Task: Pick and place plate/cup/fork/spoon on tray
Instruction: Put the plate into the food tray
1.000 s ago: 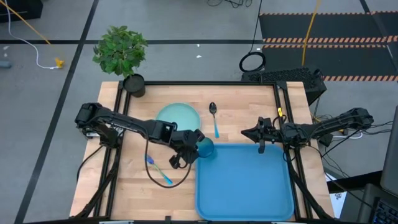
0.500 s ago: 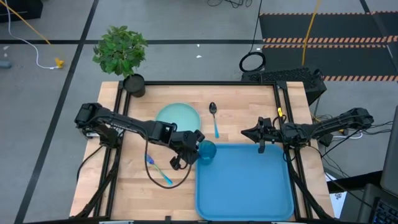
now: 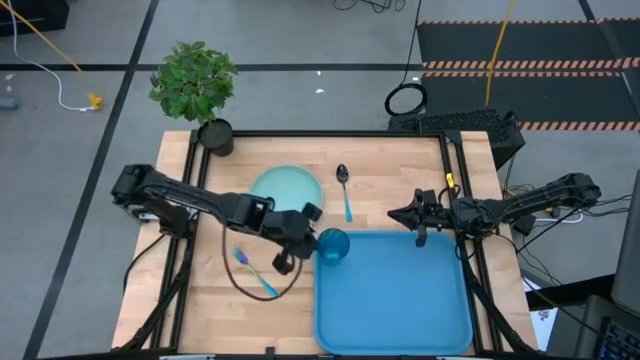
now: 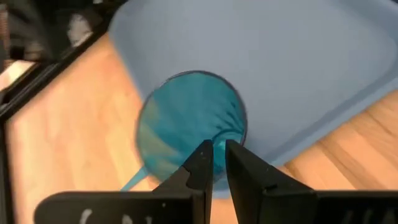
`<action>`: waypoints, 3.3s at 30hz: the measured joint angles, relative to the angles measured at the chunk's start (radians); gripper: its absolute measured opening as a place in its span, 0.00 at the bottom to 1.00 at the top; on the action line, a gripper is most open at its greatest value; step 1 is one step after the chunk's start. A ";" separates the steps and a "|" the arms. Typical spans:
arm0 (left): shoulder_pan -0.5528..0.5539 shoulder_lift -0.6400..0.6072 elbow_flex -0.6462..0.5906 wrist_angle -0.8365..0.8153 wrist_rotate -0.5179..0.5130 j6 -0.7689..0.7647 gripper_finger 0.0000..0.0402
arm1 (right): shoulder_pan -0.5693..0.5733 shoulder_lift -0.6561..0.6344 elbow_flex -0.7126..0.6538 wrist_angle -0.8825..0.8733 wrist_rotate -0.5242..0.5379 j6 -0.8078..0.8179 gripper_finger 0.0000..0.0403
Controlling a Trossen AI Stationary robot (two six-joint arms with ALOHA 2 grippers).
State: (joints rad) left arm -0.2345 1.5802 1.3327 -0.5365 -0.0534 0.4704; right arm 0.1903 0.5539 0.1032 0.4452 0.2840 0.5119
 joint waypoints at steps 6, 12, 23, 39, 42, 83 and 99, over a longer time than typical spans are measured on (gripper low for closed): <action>-0.006 -0.121 0.001 -0.071 -0.008 -0.137 0.12 | 0.029 0.013 0.000 0.045 0.000 0.002 0.00; -0.003 -0.149 -0.065 -0.241 -0.009 -0.339 0.12 | 0.035 0.020 0.002 0.121 0.001 -0.006 0.00; 0.017 -0.149 -0.379 -0.130 -0.124 -0.528 0.28 | 0.035 0.055 0.146 -0.052 -0.013 -0.116 0.00; 0.045 -0.146 -0.642 0.218 -0.145 -0.447 0.43 | 0.035 0.194 0.163 -0.041 0.000 -0.056 0.00; 0.045 -0.146 -0.663 0.229 -0.142 -0.446 0.34 | 0.035 0.221 0.163 0.013 -0.009 -0.059 0.00; 0.107 -0.161 -0.143 0.013 -0.396 0.230 0.02 | -0.008 0.815 1.234 -0.908 0.108 -0.544 0.05; 0.151 -0.161 -0.121 -0.007 -0.392 0.323 0.02 | -0.014 0.857 1.259 -1.005 0.264 -0.822 0.33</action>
State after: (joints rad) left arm -0.0839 1.4193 1.2121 -0.5435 -0.4458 0.7936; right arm 0.1764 1.4111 1.3617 -0.5598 0.5480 -0.3101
